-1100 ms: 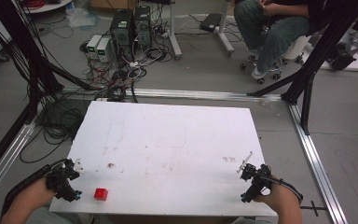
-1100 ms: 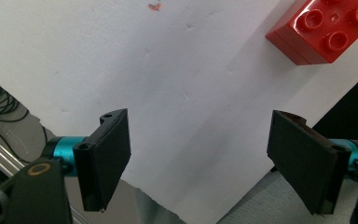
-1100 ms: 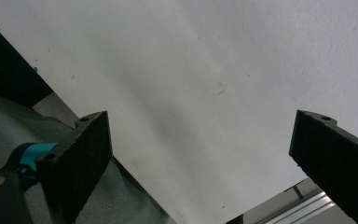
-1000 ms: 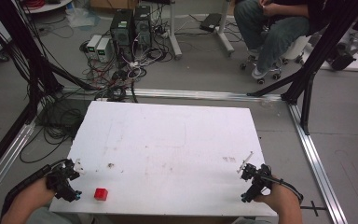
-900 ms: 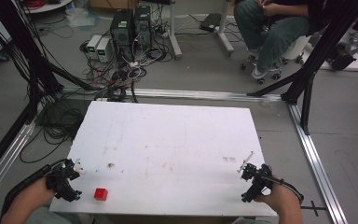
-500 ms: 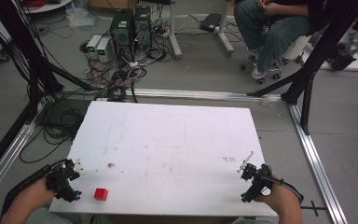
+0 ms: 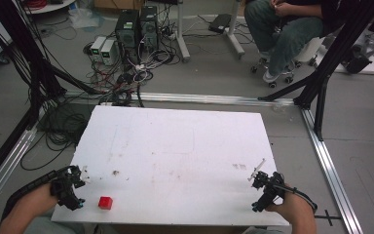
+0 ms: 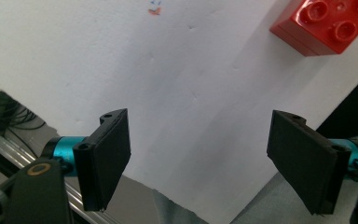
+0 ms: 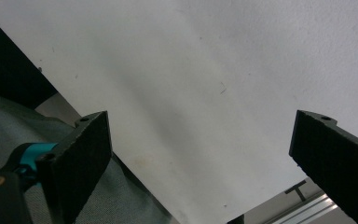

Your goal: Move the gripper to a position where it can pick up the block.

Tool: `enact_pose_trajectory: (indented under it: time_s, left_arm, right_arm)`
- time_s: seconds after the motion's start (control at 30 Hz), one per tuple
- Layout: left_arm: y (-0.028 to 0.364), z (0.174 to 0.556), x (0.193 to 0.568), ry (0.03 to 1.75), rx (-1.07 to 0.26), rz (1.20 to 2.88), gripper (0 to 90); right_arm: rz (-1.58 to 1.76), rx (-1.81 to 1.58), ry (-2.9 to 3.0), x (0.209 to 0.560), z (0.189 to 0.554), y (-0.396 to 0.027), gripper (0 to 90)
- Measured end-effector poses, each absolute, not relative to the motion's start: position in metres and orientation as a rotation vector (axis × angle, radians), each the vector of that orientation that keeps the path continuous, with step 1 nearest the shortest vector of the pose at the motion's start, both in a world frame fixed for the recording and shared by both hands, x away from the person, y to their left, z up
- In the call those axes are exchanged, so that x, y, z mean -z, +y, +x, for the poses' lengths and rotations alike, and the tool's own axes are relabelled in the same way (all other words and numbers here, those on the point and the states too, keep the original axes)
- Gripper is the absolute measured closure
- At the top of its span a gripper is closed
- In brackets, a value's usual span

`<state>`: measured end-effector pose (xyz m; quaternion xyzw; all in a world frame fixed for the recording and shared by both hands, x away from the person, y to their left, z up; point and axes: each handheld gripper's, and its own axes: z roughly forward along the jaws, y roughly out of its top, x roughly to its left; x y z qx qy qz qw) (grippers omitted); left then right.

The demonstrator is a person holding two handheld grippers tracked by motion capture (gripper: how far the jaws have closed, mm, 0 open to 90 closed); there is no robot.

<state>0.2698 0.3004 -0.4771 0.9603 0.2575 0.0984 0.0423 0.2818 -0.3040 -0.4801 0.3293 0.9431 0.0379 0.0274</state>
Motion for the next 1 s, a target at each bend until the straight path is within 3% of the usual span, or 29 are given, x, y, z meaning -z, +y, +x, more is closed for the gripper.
enact_pose_trajectory:
  time_s: [0.63,1.0]
  left_arm:
    - [0.309,0.287,0.479,0.611,-0.253,3.006,21.8]
    - [0.31,0.294,0.475,0.396,-0.225,3.047,23.4]
  right_arm:
    - [1.012,-0.123,2.922,0.48,0.28,-0.304,5.1]
    - [1.004,-0.122,2.919,0.479,0.281,-0.303,5.1]
